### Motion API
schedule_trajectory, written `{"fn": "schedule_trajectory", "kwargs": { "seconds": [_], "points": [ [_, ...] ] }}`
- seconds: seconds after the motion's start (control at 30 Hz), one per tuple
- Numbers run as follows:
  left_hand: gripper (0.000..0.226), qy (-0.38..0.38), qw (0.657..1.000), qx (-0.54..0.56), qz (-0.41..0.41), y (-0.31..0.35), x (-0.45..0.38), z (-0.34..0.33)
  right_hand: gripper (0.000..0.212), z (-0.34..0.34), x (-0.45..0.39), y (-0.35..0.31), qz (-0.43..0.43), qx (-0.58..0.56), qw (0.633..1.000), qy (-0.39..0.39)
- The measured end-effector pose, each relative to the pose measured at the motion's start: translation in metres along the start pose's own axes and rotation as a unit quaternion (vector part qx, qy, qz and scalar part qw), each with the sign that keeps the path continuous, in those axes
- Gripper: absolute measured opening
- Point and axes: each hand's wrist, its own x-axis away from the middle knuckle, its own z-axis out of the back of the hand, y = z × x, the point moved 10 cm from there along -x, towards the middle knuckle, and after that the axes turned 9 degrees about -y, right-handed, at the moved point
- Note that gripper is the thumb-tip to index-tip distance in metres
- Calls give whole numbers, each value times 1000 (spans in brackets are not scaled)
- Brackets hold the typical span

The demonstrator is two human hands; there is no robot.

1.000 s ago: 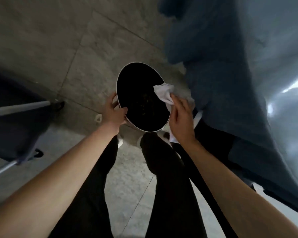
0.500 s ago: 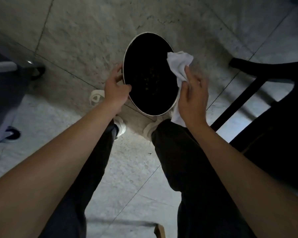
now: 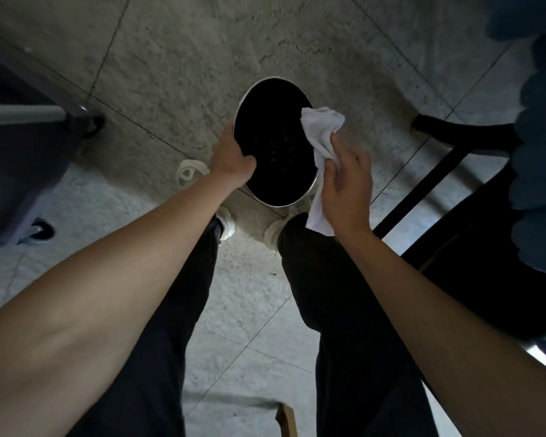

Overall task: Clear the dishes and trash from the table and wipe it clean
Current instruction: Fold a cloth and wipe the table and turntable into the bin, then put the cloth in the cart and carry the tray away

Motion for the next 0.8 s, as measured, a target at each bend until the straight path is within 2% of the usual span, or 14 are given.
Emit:
{"fn": "schedule_trajectory", "kwargs": {
  "seconds": [0.1, 0.17, 0.3, 0.53, 0.67, 0.73, 0.8],
  "points": [
    [42, -4, 997, -2, -72, 58, 65, -4, 41, 28, 31, -33, -1, -25, 1000, -13],
    [30, -19, 990, 47, -133, 94, 121, -9, 40, 51, 56, -61, 6, -35, 999, -19],
    [30, -141, 959, 193, -149, 144, 234, -27, 39, 105, 112, -126, 13, -73, 997, -15],
    [16, -116, 949, 246, -162, 213, 391, 3, 39, 205, 204, -234, 63, -145, 987, 33],
    [25, -149, 923, 300, -188, 235, 453, 21, 57, 238, 239, -273, 118, -214, 970, -4],
    [32, -172, 907, 327, -203, 240, 476, 31, 80, 246, 245, -276, 93, -238, 966, -33],
    [37, -172, 898, 340, -219, 241, 495, 43, 98, 243, 248, -283, 32, -290, 950, -110]
  ]
}}
